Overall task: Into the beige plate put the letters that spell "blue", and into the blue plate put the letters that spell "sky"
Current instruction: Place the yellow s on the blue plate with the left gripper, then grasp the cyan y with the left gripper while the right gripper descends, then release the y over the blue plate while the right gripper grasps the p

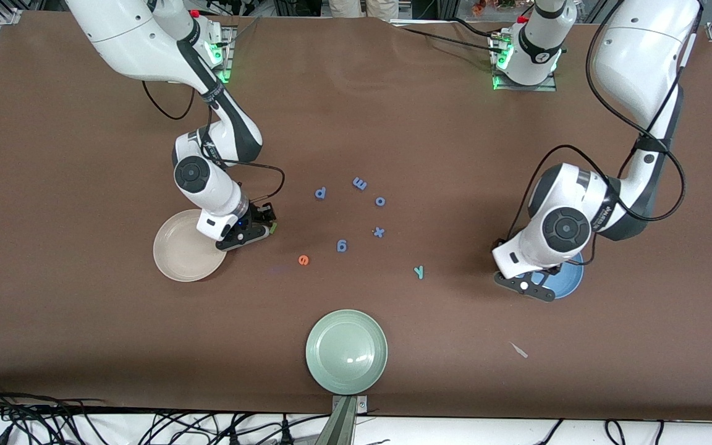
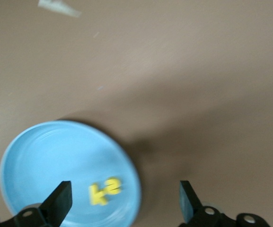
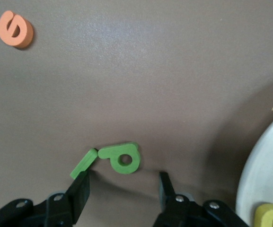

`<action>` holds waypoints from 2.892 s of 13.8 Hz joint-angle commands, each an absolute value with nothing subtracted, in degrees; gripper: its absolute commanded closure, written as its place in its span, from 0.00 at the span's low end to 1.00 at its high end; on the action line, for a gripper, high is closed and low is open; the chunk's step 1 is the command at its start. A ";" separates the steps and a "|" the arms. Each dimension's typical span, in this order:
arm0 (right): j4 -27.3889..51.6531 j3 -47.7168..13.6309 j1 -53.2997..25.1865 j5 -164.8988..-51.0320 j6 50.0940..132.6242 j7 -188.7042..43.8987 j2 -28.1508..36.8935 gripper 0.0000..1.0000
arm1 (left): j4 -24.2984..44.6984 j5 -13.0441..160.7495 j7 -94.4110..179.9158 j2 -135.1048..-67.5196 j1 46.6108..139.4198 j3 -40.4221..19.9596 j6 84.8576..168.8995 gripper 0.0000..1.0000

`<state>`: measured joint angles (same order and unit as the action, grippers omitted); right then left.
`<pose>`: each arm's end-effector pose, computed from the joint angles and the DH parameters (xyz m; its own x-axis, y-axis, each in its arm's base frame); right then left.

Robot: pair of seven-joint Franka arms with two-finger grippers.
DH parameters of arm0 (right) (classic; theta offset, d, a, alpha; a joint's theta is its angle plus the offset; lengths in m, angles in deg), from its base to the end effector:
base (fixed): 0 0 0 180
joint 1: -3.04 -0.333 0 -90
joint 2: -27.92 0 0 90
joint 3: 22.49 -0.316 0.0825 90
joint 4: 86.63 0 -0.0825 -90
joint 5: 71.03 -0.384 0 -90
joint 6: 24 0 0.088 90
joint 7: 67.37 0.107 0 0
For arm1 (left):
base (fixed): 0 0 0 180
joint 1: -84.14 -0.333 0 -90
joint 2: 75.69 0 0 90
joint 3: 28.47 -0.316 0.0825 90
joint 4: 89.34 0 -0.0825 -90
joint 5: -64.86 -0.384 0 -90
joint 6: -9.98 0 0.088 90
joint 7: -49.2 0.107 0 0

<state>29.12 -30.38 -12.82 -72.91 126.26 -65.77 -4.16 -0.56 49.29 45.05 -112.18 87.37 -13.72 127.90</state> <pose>0.5547 0.2421 0.1756 0.9439 0.3276 0.0417 0.3301 -0.9395 -0.0916 0.6685 -0.1752 0.2773 0.9390 -0.3290 -0.1002 -0.3373 -0.9379 -0.0806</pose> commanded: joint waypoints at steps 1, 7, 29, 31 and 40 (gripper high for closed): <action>29.65 -30.67 -12.69 -70.16 128.05 -65.44 -4.15 0.39 | -6.26 52.03 39.20 -114.88 92.30 -13.88 127.14 0.00; 29.65 -30.75 -12.69 -69.98 129.02 -65.96 -4.24 0.51 | -20.23 54.67 20.58 -126.83 99.25 -13.88 127.75 0.00; 29.65 -30.58 -12.51 -69.98 128.58 -66.23 -3.54 0.79 | -19.29 49.39 16.16 -131.86 102.60 -14.85 132.24 0.84; 29.48 -30.67 -12.51 -70.06 128.58 -65.36 -3.54 0.53 | -19.38 49.39 15.98 -130.54 102.16 -14.85 131.54 0.85; 26.57 -31.89 -12.78 -71.21 127.97 -58.86 -4.16 0.46 | -19.02 49.57 35.10 -120.09 93.04 -14.67 108.62 0.84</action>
<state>26.73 -30.58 -12.82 -70.81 128.32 -62.00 -4.08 -20.42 50.60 26.63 -123.24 97.11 -15.15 113.96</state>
